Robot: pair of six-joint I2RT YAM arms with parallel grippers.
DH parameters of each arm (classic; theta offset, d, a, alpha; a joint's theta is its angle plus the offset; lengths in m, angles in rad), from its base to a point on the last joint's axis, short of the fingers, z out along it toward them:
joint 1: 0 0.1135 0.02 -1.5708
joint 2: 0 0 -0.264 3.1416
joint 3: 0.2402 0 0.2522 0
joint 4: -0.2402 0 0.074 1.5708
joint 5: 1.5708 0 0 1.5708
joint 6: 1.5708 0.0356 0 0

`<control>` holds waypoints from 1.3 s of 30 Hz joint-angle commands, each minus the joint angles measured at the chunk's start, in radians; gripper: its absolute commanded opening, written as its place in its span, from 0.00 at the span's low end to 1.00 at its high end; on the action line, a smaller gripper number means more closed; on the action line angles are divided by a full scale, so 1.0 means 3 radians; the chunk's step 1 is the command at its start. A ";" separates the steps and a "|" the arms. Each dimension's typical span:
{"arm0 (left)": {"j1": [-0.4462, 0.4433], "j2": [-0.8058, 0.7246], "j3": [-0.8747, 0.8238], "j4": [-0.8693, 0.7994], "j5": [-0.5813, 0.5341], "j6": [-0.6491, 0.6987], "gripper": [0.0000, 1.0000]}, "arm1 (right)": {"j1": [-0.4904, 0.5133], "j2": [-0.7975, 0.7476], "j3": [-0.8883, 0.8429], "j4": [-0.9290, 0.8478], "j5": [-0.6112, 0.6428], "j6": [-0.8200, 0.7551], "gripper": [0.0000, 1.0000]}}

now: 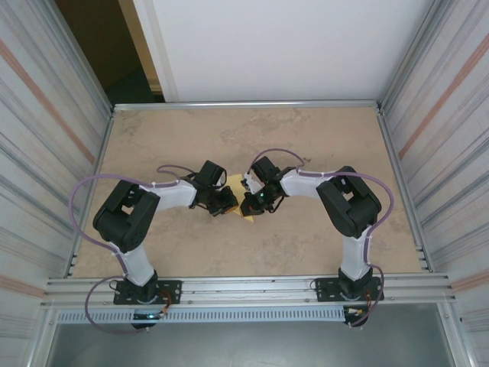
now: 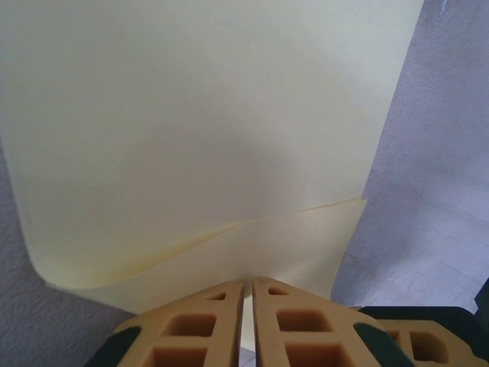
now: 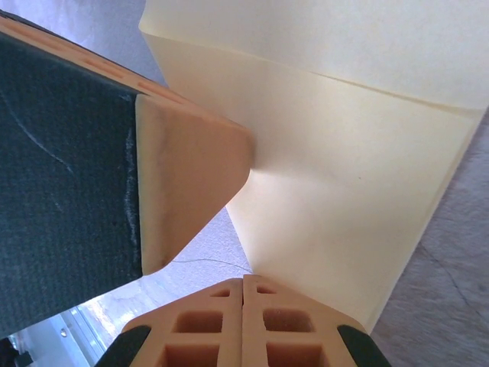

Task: Fold a paper plane with a square sheet of paper (pick it up from the middle)
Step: Third fold the triangle at the center of the table.

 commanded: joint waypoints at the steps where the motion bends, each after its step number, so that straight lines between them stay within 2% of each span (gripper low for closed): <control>1: 0.0034 0.0084 -0.0035 -0.0206 -0.0044 0.0061 0.14 | -0.0030 0.0082 0.0011 -0.0124 -0.0090 -0.0066 0.00; 14: 0.0048 0.0131 -0.0015 -0.0316 -0.0094 0.0084 0.13 | -0.0041 0.0132 0.0023 -0.0189 -0.0060 -0.0066 0.00; 26: 0.0051 0.0359 0.0177 -0.0770 -0.0228 0.0256 0.12 | -0.0073 -0.0193 -0.0057 -0.0231 0.0000 -0.0152 0.04; 32: 0.0050 0.0462 0.0277 -0.0901 -0.0248 0.0314 0.12 | -0.0014 -0.0176 0.0008 -0.0325 -0.0014 -0.0207 0.04; 39: 0.0051 0.0496 0.0293 -0.0962 -0.0274 0.0340 0.12 | -0.0018 -0.0142 -0.0007 -0.0392 0.0191 -0.0210 0.03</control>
